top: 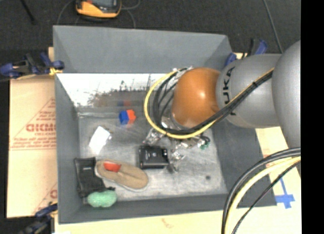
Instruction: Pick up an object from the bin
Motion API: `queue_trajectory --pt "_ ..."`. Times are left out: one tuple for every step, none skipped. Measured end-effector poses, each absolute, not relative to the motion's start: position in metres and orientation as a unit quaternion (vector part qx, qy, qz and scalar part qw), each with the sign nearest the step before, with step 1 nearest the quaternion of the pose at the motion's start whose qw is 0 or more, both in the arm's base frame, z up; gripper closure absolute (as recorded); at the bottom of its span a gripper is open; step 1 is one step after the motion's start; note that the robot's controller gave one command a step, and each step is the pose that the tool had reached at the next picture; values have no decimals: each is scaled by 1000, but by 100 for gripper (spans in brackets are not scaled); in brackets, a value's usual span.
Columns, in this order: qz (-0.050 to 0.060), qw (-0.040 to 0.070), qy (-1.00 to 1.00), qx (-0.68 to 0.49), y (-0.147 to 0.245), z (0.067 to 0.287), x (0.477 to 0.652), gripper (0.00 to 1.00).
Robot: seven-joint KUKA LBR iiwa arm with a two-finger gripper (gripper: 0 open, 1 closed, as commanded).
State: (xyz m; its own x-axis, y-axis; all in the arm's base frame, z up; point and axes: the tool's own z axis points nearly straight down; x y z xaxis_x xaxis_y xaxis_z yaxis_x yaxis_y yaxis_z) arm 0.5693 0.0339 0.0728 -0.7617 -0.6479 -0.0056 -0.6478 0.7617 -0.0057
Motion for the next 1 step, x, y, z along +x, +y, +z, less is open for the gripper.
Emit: queue_trajectory --pt "-1 3 864 -504 60 76 559 100"
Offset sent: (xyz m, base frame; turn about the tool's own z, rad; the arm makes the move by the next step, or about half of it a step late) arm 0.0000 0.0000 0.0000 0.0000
